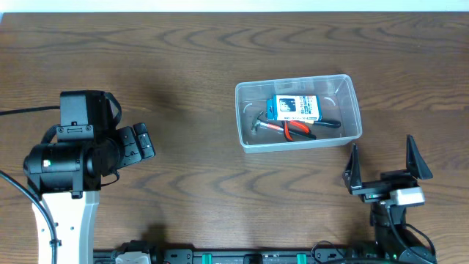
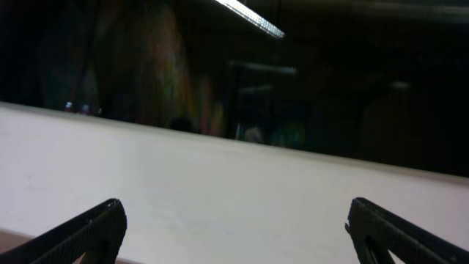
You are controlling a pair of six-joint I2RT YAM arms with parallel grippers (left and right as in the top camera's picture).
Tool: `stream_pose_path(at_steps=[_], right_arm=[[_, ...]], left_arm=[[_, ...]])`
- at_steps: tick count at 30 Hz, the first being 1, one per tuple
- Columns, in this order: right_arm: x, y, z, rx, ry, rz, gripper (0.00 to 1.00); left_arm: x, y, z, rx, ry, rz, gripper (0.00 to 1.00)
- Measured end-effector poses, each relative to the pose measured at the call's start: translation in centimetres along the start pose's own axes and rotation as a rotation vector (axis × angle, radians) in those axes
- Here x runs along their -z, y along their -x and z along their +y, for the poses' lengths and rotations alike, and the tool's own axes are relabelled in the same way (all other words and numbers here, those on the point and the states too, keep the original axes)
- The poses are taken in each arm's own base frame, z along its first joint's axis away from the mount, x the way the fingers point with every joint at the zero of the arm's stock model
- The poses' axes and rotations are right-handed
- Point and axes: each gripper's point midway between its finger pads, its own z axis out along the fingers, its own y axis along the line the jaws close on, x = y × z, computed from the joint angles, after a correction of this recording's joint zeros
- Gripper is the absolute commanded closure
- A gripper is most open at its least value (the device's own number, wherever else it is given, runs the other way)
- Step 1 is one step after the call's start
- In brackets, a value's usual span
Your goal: Pack container
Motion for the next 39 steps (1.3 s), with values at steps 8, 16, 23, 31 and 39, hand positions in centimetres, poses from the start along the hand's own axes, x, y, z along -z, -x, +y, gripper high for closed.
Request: stream_pose_path(at_steps=[8, 16, 23, 31, 39], right_arm=[[0.2, -1.5, -0.3, 0.007, -0.023, 0.039, 0.01], [0.8, -6.1, -0.1, -0.023, -0.019, 0.228, 0.01], [2.1, -10.0, 0.3, -0.051, -0.011, 0.394, 0.01], [4.3, -14.2, 1.0, -0.087, 0.004, 0.59, 0.01], [4.6, -14.6, 1.1, -0.092, 0.012, 0.605, 0.01]], left_arm=[[0.0, 0.0, 0.0, 0.0, 0.0, 0.0, 0.02], [0.0, 0.0, 0.0, 0.0, 0.0, 0.0, 0.02], [0.0, 0.0, 0.0, 0.0, 0.0, 0.0, 0.02], [0.0, 0.0, 0.0, 0.0, 0.0, 0.0, 0.02], [0.0, 0.0, 0.0, 0.0, 0.0, 0.0, 0.02]])
